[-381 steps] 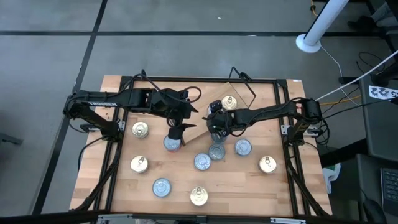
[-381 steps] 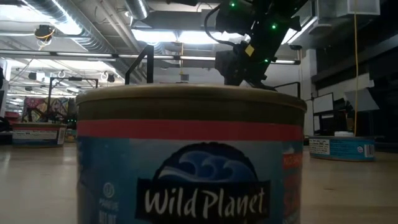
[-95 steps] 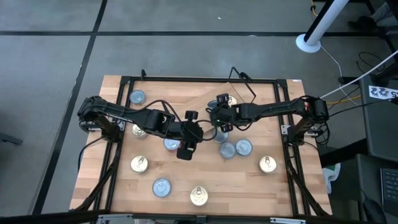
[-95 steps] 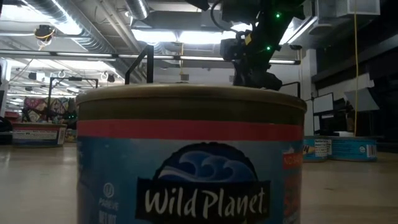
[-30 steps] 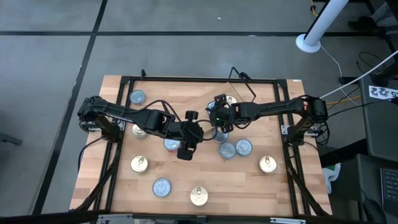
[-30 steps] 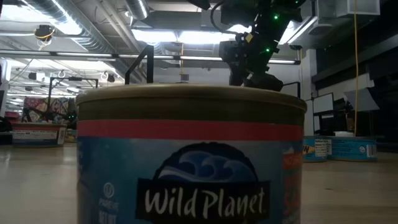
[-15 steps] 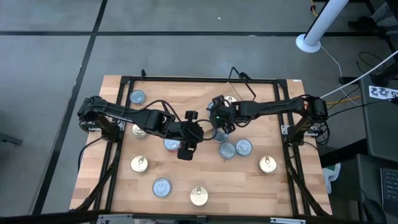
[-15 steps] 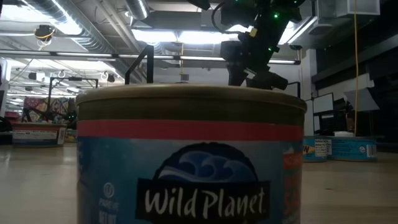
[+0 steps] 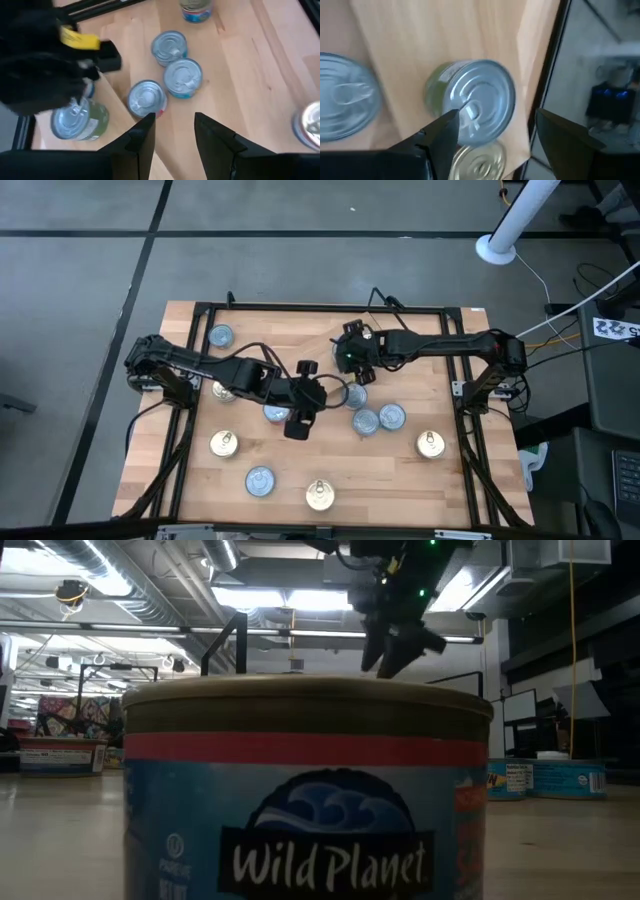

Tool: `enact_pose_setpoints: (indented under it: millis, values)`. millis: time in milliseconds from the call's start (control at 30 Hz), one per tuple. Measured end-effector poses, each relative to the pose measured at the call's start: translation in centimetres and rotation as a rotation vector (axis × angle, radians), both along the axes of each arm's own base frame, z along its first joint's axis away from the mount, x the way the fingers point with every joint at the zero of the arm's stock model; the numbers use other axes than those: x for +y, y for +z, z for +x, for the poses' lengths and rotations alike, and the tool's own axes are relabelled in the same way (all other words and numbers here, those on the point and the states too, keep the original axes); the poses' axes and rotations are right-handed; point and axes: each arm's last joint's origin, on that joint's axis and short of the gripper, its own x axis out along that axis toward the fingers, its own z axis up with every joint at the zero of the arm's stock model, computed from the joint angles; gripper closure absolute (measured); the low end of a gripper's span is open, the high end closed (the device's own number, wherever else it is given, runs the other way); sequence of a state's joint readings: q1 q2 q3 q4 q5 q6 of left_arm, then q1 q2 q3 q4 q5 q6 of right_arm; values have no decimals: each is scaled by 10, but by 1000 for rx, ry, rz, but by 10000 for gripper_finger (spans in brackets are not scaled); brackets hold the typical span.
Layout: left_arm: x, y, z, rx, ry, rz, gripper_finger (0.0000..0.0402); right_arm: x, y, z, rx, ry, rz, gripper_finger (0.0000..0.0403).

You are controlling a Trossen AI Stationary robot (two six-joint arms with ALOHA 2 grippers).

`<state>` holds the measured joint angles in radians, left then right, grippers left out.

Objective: Stack canned seafood by type on shelf
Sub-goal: Put the red tuna can on the shelf

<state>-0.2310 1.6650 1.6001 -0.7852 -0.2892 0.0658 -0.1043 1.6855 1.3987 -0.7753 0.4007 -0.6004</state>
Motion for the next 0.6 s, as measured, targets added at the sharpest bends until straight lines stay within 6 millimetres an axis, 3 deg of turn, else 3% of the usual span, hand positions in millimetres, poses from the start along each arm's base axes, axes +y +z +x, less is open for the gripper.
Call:
enact_pose_setpoints:
  millis: [200, 600]
  values:
    - [-16, -4, -9, 59, -12, -22, 270, 22, 21, -7, 34, -80, 101, 144]
    - [-54, -34, -36, 229, 78, -107, 270, 90, 22, -29, 139, -59, 217, 144]
